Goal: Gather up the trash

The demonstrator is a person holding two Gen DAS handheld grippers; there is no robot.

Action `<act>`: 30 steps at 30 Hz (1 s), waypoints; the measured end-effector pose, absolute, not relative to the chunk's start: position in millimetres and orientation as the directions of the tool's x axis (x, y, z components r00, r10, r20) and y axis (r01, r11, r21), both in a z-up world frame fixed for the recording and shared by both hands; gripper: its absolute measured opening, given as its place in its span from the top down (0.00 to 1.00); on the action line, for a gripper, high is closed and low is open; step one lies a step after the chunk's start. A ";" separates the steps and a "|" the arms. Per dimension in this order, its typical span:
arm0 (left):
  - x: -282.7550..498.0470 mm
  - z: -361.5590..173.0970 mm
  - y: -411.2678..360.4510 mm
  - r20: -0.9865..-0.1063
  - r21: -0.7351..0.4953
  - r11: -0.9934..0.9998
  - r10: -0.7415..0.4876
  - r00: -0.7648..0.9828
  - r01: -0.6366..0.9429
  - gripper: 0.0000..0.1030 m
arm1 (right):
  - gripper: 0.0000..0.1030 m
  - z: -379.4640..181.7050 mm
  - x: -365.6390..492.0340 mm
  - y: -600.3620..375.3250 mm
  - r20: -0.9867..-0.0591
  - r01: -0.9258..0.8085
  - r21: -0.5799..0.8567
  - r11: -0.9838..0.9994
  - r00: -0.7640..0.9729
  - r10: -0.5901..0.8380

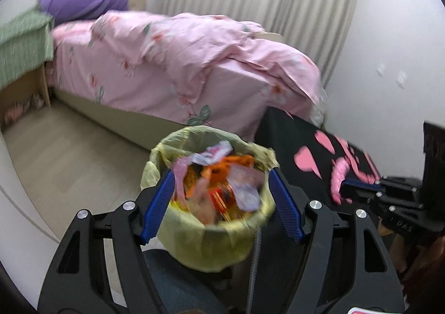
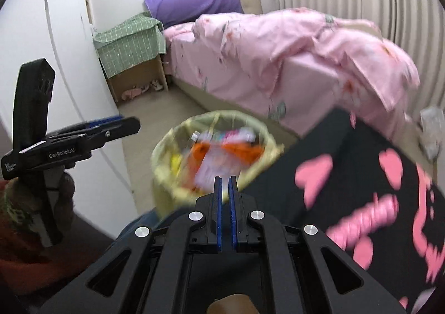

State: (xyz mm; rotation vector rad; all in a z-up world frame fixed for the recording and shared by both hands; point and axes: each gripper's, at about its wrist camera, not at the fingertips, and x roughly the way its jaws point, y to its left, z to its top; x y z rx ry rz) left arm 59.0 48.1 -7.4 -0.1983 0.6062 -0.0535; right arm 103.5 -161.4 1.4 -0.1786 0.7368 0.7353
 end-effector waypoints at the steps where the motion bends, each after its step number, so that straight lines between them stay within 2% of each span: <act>1: 50.7 -6.3 39.1 -0.564 -0.182 0.983 -0.110 0.818 0.007 0.36 | 0.93 3.2 90.3 -170.3 -0.653 -0.638 0.078 0.766 0.548 0.523; 3: 36.8 -6.3 24.8 -0.580 -0.173 0.984 -0.129 0.804 0.033 0.36 | 0.93 2.9 66.4 -187.7 -0.645 -0.574 0.045 0.818 0.608 0.462; 7: 9.7 -7.2 -3.0 -0.636 -0.145 0.988 -0.129 0.761 0.046 0.36 | 0.93 -1.0 33.9 -214.9 -0.656 -0.476 0.145 0.868 0.610 0.444; 13: -23.1 4.1 -22.6 -0.614 -0.025 1.000 -0.030 0.789 0.019 0.36 | 0.93 -6.4 -7.2 -217.6 -0.668 -0.356 0.089 0.930 0.671 0.320; 19: -37.4 7.9 -19.7 -0.629 0.011 0.999 0.034 0.777 -0.034 0.36 | 0.93 -2.0 -29.9 -209.9 -0.635 -0.387 0.047 0.921 0.700 0.326; 24: -43.5 10.7 -10.3 -0.626 -0.005 0.999 0.039 0.779 -0.054 0.36 | 0.93 3.4 -33.6 -205.4 -0.628 -0.414 0.095 0.905 0.681 0.377; 30: -45.7 14.1 -9.0 -0.611 -0.006 0.999 0.039 0.790 -0.054 0.36 | 0.93 7.4 -37.5 -197.9 -0.620 -0.429 0.087 0.899 0.683 0.385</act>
